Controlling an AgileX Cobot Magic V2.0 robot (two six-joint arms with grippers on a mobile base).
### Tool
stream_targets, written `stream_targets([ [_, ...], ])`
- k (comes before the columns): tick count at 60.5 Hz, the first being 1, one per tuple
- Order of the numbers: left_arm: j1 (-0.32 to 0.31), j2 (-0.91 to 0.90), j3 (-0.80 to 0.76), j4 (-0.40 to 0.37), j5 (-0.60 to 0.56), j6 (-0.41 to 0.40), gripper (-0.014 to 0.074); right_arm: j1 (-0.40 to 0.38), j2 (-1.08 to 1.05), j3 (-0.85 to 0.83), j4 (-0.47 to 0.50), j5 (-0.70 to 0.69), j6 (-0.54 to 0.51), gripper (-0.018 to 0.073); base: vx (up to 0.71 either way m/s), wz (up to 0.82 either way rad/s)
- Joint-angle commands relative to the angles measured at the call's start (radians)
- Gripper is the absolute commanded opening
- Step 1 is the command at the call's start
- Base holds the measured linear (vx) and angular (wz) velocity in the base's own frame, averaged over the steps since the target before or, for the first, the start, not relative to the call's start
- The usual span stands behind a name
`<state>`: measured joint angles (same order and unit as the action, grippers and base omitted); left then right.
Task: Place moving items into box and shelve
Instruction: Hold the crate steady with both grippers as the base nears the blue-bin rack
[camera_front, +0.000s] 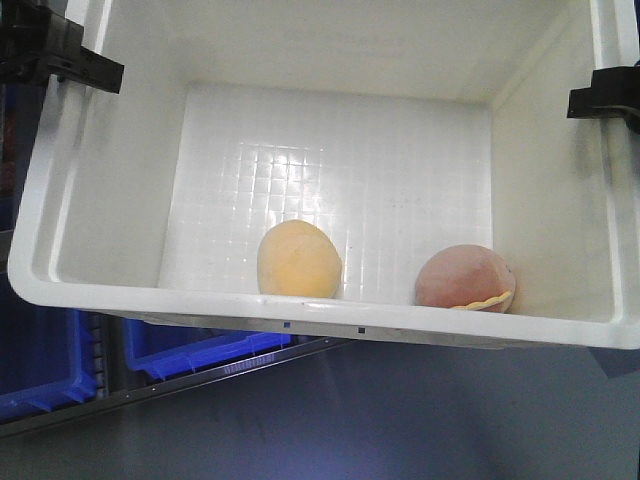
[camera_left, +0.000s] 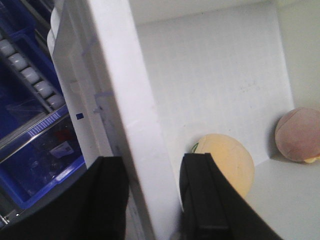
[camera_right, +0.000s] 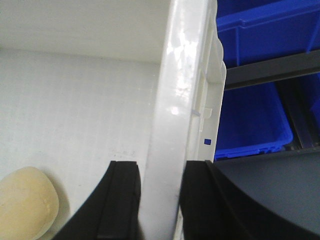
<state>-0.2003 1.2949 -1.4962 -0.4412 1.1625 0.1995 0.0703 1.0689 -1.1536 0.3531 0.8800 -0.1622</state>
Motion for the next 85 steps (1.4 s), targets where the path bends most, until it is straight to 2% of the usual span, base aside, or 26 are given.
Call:
stream_targets([
  [1,-0.02,-0.039,-0.046,-0.196,-0.091,0.029,-0.0006,0.01,-0.029,-0.045,0.14,-0.121,-0.018,-0.0006,0.12,0.45],
  [30,-0.02,-0.039,-0.046,-0.196,-0.091,0.029,-0.0006,0.01,-0.029,-0.045,0.14,-0.121,-0.018,-0.0006,0.1,0.3],
  [85,-0.02,-0.039,-0.046,-0.196,-0.091,0.029,-0.0006,0.01,-0.029,-0.045,0.14,-0.121,-0.018,-0.0006,0.07,0.07],
])
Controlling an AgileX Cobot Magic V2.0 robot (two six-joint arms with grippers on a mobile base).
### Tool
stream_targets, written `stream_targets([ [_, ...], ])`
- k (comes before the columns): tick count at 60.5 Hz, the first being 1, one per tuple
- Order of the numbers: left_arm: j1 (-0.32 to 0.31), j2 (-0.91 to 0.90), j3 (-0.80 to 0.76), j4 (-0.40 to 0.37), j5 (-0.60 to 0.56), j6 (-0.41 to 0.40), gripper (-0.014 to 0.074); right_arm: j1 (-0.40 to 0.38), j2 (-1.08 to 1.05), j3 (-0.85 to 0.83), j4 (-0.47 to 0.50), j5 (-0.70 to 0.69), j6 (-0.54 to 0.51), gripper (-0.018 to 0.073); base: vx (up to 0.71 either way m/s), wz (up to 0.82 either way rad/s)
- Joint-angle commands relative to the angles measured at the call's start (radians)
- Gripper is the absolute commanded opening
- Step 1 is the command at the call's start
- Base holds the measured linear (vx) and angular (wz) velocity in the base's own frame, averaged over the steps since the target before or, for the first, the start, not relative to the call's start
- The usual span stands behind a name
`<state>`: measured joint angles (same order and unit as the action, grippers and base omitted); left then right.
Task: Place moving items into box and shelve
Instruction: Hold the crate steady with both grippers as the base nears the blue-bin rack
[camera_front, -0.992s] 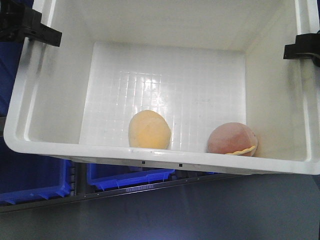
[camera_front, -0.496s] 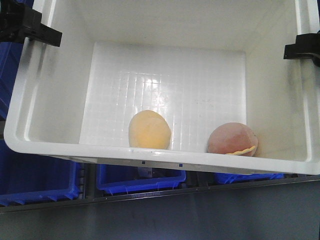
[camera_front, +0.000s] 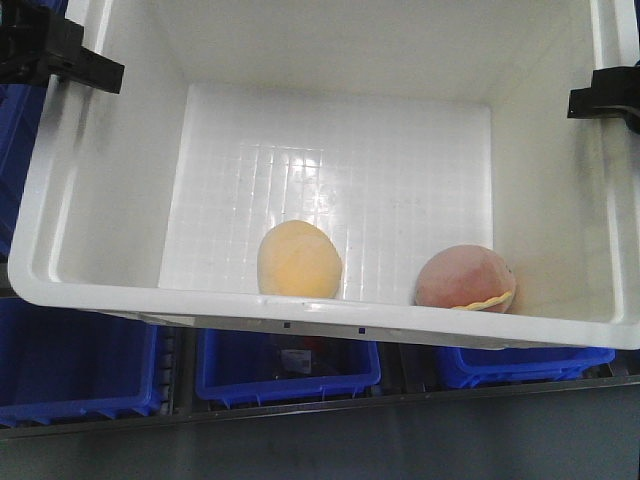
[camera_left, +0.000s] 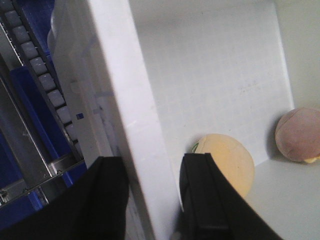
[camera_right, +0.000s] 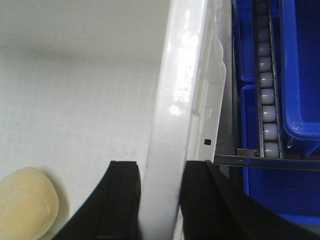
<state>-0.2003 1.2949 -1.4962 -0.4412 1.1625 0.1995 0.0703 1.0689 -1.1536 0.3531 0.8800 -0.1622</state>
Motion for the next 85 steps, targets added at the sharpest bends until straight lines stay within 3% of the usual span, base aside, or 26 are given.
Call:
stream_targets([
  [1,-0.02,-0.039,-0.046,-0.196,-0.091,0.029,-0.0006,0.01,-0.029,-0.045,0.14,-0.121,-0.018,-0.0006,0.09,0.01],
  [85,-0.02,-0.039,-0.046,-0.196,-0.091,0.029,-0.0006,0.01,-0.029,-0.045,0.14,-0.121,-0.018,-0.0006,0.06,0.03],
])
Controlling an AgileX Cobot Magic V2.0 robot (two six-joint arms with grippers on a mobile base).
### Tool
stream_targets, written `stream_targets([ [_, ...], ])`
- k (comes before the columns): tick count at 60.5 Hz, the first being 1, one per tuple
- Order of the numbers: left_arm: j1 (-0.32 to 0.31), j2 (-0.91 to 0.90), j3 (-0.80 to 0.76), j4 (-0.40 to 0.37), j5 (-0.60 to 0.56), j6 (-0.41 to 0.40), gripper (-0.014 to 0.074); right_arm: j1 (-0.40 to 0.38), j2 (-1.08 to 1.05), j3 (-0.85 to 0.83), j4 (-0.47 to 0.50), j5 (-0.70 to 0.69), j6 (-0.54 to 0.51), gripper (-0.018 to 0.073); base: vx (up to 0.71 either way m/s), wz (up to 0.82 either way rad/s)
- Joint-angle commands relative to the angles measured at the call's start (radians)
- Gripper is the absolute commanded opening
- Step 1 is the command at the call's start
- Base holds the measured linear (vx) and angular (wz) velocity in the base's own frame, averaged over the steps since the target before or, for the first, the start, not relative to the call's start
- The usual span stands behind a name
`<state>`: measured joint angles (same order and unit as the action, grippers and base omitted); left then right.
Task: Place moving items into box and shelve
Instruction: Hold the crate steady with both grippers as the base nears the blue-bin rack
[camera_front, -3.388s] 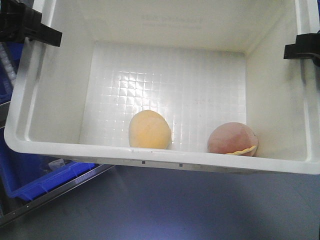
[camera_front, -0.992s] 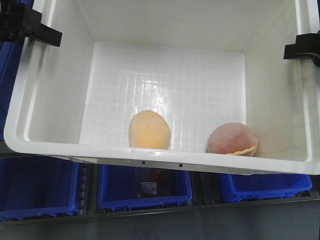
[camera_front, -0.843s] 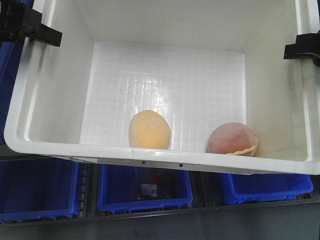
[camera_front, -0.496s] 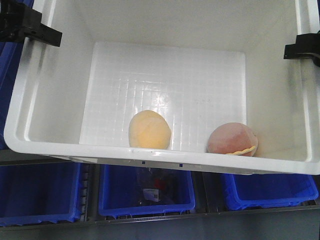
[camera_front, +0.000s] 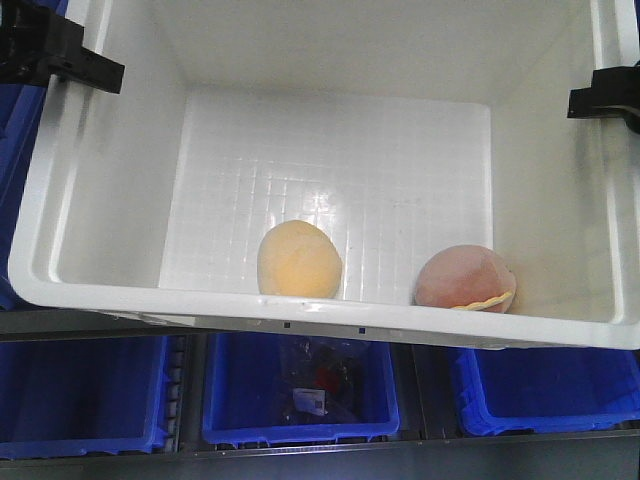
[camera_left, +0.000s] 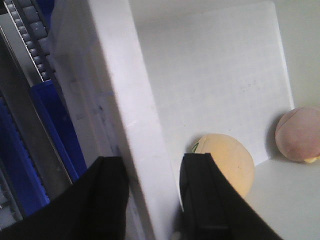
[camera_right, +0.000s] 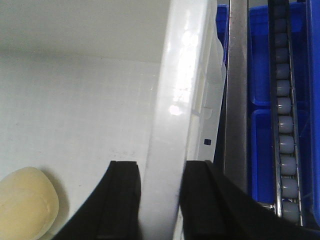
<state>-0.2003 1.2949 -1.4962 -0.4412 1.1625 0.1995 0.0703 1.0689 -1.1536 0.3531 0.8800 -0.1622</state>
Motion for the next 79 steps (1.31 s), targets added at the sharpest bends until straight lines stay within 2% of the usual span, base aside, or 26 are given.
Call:
stream_targets([
  [1,-0.02,-0.039,-0.046,-0.196,-0.091,0.029,-0.0006,0.01,-0.029,-0.045,0.14,-0.121,-0.018,-0.0006,0.05,0.06],
  [79,-0.02,-0.039,-0.046,-0.196,-0.091,0.029,-0.0006,0.01,-0.027,-0.045,0.14,-0.128,-0.018,-0.0006,0.01,0.01],
])
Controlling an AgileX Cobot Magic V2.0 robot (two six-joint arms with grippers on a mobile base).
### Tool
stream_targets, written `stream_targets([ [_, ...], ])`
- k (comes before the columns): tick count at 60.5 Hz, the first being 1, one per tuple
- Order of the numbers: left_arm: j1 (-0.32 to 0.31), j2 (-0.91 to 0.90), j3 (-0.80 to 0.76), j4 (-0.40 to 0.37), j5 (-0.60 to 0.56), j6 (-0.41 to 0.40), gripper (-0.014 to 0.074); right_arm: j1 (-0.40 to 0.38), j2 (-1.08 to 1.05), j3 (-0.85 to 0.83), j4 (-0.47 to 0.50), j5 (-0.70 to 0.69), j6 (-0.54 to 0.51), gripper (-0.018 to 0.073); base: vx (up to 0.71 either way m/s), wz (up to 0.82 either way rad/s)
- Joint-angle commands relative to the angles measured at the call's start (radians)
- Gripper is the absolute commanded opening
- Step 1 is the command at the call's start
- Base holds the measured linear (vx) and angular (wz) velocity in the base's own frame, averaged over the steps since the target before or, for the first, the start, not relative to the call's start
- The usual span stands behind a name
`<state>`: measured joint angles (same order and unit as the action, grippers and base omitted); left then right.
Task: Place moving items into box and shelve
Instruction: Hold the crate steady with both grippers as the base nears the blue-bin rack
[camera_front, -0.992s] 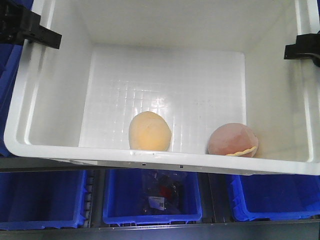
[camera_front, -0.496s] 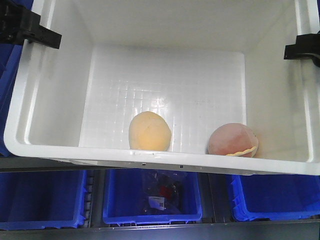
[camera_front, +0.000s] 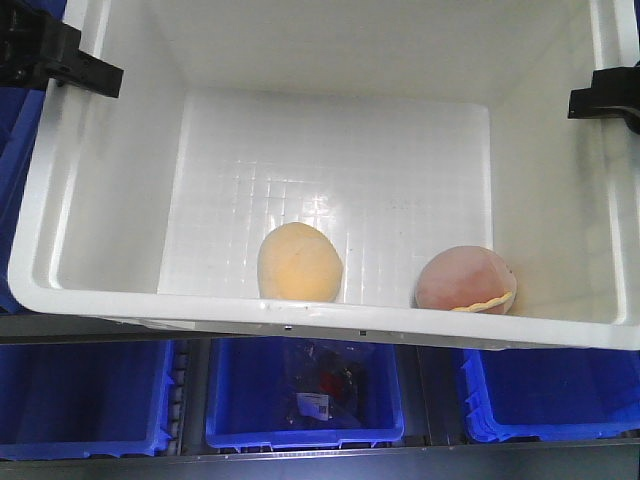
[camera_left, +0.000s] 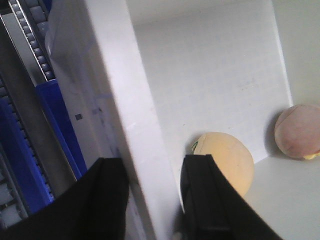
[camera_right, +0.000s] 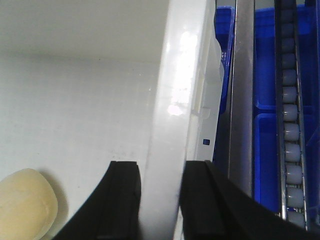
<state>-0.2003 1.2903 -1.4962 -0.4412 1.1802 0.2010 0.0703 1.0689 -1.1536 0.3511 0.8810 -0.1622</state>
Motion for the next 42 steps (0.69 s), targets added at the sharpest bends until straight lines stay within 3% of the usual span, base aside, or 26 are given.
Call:
stream_targets([
  [1,-0.02,-0.035,-0.046,-0.196,-0.109,0.027,-0.0006,0.01,-0.027,-0.045,0.142,-0.129,-0.018,-0.0006,0.0,0.0],
  [42,-0.02,-0.035,-0.046,-0.196,-0.109,0.027,-0.0006,0.01,-0.026,-0.045,0.142,-0.128,-0.018,-0.0006,0.0,0.0],
])
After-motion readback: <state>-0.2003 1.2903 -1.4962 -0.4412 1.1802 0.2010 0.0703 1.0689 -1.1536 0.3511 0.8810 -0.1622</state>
